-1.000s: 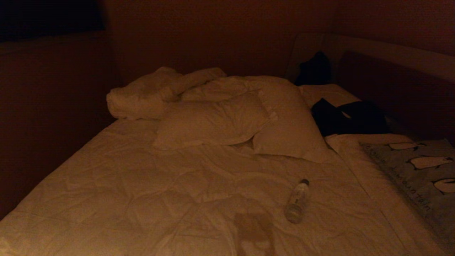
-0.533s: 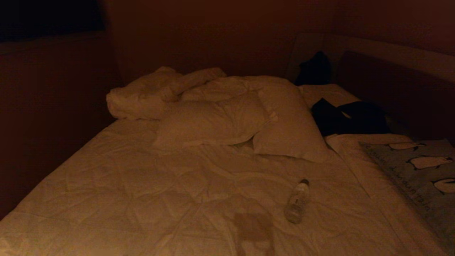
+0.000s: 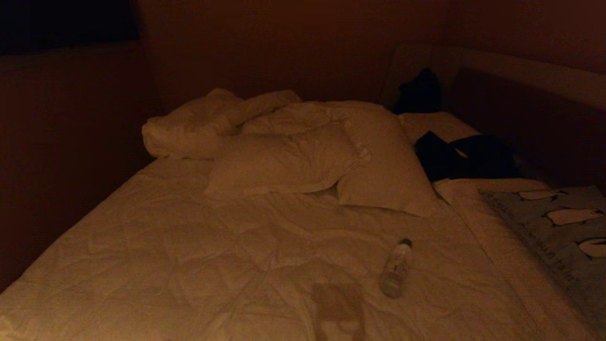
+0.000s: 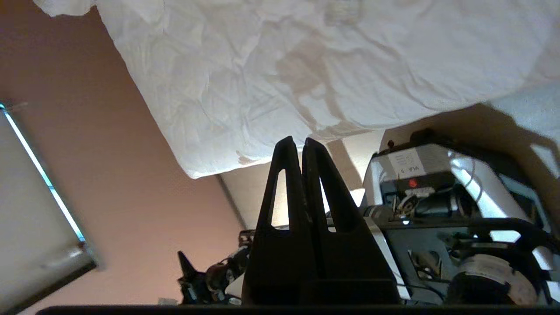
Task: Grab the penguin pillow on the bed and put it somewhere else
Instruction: Place the pillow at the bedside, then pick up the pillow
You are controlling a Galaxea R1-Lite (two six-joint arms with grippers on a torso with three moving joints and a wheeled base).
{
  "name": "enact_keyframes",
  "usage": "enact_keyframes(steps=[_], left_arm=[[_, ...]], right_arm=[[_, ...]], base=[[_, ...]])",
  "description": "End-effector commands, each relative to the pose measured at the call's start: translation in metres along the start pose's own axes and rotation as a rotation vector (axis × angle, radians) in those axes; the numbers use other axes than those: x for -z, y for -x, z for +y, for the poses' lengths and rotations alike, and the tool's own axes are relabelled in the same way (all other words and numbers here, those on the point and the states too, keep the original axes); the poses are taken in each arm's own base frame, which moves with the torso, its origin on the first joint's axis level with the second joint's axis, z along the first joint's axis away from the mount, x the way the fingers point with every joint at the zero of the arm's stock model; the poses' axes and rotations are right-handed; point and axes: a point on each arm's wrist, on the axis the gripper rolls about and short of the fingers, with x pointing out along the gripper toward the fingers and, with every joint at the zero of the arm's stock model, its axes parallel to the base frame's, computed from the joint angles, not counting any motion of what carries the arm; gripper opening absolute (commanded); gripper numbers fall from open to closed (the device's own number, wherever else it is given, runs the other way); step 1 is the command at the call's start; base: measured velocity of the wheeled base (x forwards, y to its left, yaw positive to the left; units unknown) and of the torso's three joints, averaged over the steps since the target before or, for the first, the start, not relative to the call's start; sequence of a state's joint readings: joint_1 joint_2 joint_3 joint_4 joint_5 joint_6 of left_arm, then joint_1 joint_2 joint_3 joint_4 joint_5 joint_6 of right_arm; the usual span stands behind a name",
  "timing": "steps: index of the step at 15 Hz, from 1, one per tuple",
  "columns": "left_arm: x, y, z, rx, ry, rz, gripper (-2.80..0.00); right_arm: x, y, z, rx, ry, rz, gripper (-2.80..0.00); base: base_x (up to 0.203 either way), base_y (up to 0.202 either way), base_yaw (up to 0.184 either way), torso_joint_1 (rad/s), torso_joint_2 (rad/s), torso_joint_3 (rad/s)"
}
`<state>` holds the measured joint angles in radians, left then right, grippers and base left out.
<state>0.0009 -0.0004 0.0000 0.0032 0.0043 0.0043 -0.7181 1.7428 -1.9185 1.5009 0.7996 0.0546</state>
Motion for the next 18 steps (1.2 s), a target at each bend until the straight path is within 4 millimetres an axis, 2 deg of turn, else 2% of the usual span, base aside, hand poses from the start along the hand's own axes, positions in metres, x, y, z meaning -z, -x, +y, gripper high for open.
enact_keyframes(steps=[1,6,9,11,14,18], left_arm=[[0.000,0.000,0.000,-0.001,0.000,-0.001,-2.80],[0.000,0.000,0.000,0.000,0.000,0.001,-2.80],[0.000,0.000,0.000,0.000,0.000,0.000,-2.80],[0.000,0.000,0.000,-0.001,0.000,0.000,-2.80],[0.000,0.000,0.000,-0.001,0.000,-0.001,-2.80],[0.000,0.000,0.000,-0.001,0.000,0.000,-2.80]], right_arm=[[0.002,0.003,0.018,0.026,0.030,-0.093,-2.80],[0.001,-0.027,0.053,0.291,0.097,-0.303,-2.80],[0.021,-0.050,0.073,0.374,0.175,-0.454,-2.80],[0.045,-0.053,0.085,0.354,0.261,-0.577,-2.80],[0.081,-0.043,0.092,0.319,0.354,-0.726,-2.80],[0.133,-0.006,0.071,0.260,0.485,-0.786,-2.80]], base=[[0.000,0.000,0.000,0.000,0.00,0.000],[0.000,0.000,0.000,0.000,0.00,0.000],[0.000,0.000,0.000,0.000,0.00,0.000],[0.000,0.000,0.000,0.000,0.00,0.000],[0.000,0.000,0.000,0.000,0.00,0.000],[0.000,0.000,0.000,0.000,0.00,0.000]])
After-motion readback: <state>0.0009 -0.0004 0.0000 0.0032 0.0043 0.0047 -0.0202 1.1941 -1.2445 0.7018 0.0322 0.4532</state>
